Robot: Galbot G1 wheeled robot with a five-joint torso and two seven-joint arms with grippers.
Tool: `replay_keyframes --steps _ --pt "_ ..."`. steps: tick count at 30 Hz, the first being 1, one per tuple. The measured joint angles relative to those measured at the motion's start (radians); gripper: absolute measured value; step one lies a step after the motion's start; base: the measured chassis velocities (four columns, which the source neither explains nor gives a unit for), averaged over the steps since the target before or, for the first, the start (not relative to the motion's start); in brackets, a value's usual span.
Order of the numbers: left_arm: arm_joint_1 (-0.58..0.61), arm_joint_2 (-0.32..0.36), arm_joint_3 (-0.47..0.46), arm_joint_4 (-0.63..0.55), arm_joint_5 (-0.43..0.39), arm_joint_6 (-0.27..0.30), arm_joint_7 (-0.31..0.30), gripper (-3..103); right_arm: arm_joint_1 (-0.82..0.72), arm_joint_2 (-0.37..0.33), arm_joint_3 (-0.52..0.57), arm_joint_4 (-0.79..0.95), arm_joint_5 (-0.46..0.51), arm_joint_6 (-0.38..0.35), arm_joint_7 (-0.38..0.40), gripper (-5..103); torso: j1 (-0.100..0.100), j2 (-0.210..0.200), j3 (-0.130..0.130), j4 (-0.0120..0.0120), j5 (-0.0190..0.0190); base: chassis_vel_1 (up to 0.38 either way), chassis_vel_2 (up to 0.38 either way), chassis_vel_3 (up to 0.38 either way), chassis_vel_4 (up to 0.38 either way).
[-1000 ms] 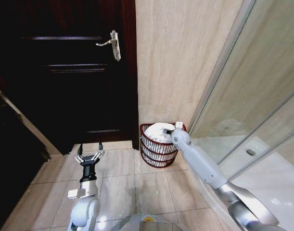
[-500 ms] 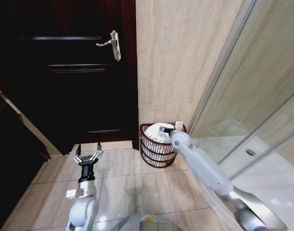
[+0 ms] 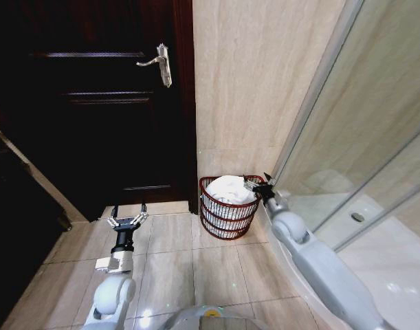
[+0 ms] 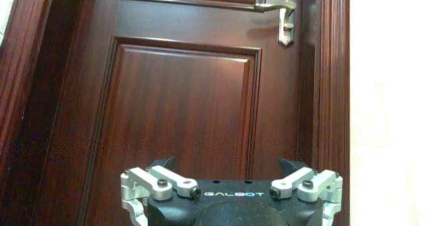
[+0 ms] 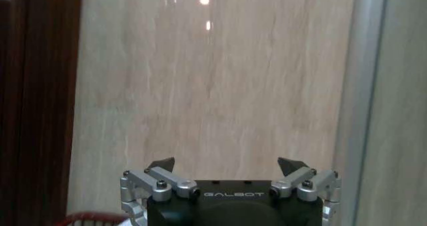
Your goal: Discard the used towel into the hamper.
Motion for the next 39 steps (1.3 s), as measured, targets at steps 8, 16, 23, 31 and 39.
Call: replay_keyframes --steps 8,16,23,31,39 --pt "0.031 0.027 0.001 -0.004 -0.002 0.006 0.008 100 -0.250 0.143 0.205 0.116 -0.269 0.068 -0.033 100 0.000 0.000 0.000 -0.0004 0.0001 0.000 0.000 0.000 0.000" --pt "0.042 0.016 -0.004 -0.017 -0.004 -0.005 0.019 100 -0.385 0.310 0.321 0.147 -0.452 0.171 -0.099 100 0.000 0.000 0.000 -0.0004 0.0000 0.000 0.000 0.000 0.000" --pt "0.038 0.005 0.001 -0.014 0.023 -0.017 0.026 100 -0.417 0.379 0.311 0.223 -0.449 0.140 -0.132 100 0.000 0.000 0.000 -0.0003 -0.0002 0.000 0.000 0.000 0.000" --pt "0.040 -0.004 0.000 -0.013 0.033 -0.034 0.032 100 -0.391 0.385 0.286 0.219 -0.440 0.129 -0.112 100 0.000 0.000 0.000 -0.0003 0.0000 0.000 0.000 0.000 0.000" --pt "0.034 -0.011 0.006 -0.005 0.036 -0.042 0.033 100 -0.388 0.383 0.284 0.214 -0.408 0.130 -0.105 100 0.000 0.000 0.000 -0.0002 -0.0001 0.067 0.060 -0.001 -0.004"
